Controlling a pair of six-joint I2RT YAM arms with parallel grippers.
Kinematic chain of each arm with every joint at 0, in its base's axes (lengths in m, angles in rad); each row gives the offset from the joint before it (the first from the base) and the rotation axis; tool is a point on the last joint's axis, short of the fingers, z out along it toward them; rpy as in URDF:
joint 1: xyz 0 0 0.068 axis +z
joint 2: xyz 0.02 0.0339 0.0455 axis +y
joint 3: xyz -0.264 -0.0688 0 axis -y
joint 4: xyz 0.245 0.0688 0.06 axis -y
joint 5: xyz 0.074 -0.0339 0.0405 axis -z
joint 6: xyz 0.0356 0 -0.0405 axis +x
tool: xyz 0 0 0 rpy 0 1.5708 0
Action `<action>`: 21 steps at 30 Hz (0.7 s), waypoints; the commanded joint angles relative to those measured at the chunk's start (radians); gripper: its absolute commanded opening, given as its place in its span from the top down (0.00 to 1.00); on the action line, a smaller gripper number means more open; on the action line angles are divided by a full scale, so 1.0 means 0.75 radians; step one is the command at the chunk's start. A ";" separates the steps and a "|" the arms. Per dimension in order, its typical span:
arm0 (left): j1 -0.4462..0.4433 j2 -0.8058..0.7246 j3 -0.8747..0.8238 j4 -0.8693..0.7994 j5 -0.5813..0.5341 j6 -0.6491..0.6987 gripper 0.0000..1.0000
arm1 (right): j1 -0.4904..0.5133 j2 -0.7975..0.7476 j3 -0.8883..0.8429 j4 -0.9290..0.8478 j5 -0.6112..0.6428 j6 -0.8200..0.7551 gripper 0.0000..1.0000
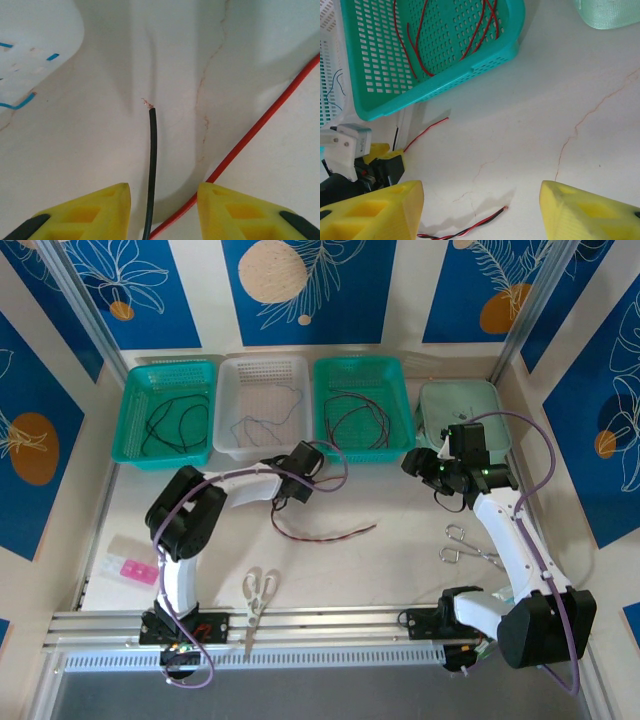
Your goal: Untangle the cables
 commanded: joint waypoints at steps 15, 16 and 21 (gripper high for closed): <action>0.037 -0.169 -0.200 0.330 0.051 0.059 0.66 | -0.002 -0.032 0.025 -0.026 -0.027 -0.029 0.37; 0.041 -0.173 -0.204 0.333 0.048 0.058 0.66 | 0.000 -0.030 0.024 -0.026 -0.027 -0.027 0.38; 0.067 -0.118 -0.164 0.255 0.095 0.040 0.65 | 0.003 -0.026 0.024 -0.026 -0.027 -0.027 0.38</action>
